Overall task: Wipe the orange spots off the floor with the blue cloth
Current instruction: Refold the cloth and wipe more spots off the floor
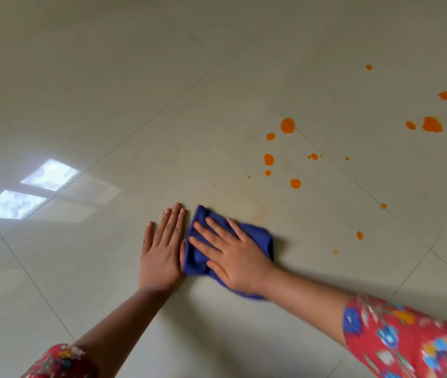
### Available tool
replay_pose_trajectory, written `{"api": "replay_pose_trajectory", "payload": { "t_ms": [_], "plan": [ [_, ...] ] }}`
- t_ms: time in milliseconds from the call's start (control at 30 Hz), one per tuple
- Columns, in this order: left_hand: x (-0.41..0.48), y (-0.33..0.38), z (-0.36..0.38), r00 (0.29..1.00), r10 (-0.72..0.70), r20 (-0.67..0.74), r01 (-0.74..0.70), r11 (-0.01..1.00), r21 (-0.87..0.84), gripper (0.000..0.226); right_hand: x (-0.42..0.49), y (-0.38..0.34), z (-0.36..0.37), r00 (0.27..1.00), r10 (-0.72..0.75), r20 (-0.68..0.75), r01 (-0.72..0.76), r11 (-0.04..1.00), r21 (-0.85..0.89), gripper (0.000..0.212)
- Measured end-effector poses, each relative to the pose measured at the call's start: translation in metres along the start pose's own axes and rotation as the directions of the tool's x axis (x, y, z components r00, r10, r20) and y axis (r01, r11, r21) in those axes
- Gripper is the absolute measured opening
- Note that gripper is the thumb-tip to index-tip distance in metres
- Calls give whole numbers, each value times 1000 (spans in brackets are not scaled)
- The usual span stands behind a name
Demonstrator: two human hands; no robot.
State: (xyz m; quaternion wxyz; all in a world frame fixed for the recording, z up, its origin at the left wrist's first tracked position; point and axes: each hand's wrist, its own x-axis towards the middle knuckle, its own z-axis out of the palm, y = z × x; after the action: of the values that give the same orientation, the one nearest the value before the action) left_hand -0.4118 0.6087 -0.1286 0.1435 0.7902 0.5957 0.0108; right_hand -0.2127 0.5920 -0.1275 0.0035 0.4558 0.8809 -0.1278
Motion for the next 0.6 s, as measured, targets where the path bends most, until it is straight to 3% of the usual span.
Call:
{"api": "replay_pose_trajectory", "payload": {
  "t_ms": [67,167,267,333,400,500,600],
  "plan": [
    [3,2,-2,1000,-1,-22,0,999,-41,63,45,35,-14,997,70,-28,-71,996,-54,59],
    [21,8,-5,994,-93,-60,88,992,-86,60,46,60,-20,927,362,-100,-367,929,-44,59],
    [57,11,-8,967,-235,-96,224,968,-116,62,25,34,-10,975,215,-53,-217,975,-39,62],
    [83,13,-9,966,-241,-90,229,965,-124,62,54,48,-15,993,116,-32,-118,989,-85,61],
    [108,17,-9,972,-212,-98,201,973,-117,61,98,82,-30,962,259,-81,-267,958,-105,61],
    [136,25,-9,978,-172,-116,164,984,-75,59,104,110,-36,848,506,-157,-520,852,-62,60],
    [139,26,-7,980,-166,-107,159,985,-69,60,71,81,-22,880,445,-165,-457,888,-49,60]
  ]
}}
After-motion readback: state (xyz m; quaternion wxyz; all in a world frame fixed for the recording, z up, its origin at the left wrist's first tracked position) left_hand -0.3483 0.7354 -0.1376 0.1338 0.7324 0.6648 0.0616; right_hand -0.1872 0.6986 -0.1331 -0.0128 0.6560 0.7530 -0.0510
